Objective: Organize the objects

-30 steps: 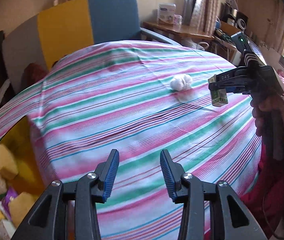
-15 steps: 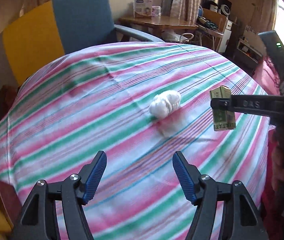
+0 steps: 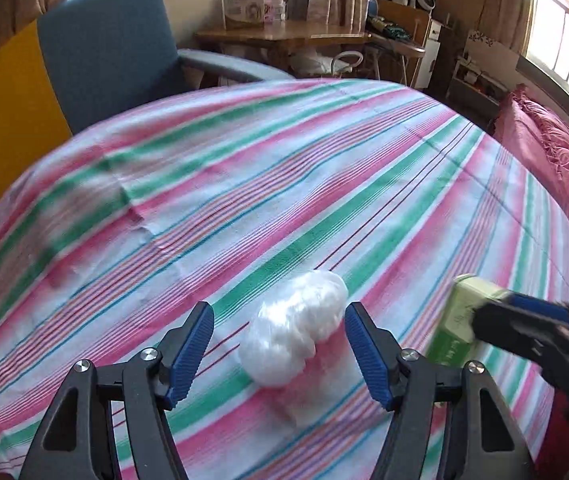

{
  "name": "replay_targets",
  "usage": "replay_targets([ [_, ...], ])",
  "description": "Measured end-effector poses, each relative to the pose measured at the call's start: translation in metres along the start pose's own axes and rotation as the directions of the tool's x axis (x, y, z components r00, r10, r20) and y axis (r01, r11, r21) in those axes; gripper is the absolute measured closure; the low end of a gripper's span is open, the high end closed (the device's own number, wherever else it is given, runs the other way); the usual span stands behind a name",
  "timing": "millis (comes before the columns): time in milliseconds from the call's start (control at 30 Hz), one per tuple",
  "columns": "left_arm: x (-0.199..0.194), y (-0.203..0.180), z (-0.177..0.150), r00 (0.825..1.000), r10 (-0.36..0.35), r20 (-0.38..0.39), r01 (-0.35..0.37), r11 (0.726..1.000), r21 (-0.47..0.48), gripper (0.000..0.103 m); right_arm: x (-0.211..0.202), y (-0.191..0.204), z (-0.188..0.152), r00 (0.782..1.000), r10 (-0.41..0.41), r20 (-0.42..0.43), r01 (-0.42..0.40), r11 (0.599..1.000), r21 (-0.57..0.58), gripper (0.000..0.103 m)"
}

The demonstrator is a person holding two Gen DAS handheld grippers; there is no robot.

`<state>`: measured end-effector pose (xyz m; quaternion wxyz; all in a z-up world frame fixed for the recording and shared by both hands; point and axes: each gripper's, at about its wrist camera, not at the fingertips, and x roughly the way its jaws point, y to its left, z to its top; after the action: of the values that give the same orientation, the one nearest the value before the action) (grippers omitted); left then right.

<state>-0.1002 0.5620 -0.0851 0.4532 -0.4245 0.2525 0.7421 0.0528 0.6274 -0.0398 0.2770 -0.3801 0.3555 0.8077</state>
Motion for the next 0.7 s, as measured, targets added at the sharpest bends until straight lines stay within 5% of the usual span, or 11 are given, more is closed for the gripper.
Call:
replay_targets([
  [33, 0.008, 0.002, 0.001, 1.0, 0.001, -0.017, -0.001, 1.0, -0.015, 0.038, 0.001, 0.0, 0.0, 1.0, 0.005, -0.004, -0.005, 1.0, 0.004, 0.071],
  [100, 0.016, 0.007, -0.003, 0.999, -0.007, -0.031, 0.005, 0.999, -0.048, 0.068, 0.002, 0.0, 0.0, 1.0, -0.004, -0.004, 0.004, 1.0, 0.001, 0.071],
  [300, -0.021, 0.016, -0.051, 1.0, -0.007, -0.009, 0.005, 0.99, -0.139, 0.069, 0.013, 0.002, -0.002, 0.999, -0.02, -0.042, 0.019, 1.0, -0.024, 0.071],
  [567, -0.09, 0.011, -0.159, 1.0, 0.015, -0.017, -0.019, 0.969, -0.248, 0.069, 0.026, 0.007, -0.006, 0.995, 0.017, -0.097, -0.021, 0.999, -0.039, 0.071],
  [633, -0.106, 0.006, -0.187, 0.999, 0.047, -0.011, -0.048, 0.968, -0.245, 0.069, 0.028, 0.005, -0.007, 0.994, 0.013, -0.107, -0.016, 1.0, -0.024, 0.059],
  [700, -0.122, 0.002, -0.214, 0.995, 0.1, 0.015, -0.094, 0.967, -0.236, 0.069, 0.027, -0.007, -0.004, 0.995, 0.035, -0.097, -0.03, 0.998, 0.056, 0.021],
])
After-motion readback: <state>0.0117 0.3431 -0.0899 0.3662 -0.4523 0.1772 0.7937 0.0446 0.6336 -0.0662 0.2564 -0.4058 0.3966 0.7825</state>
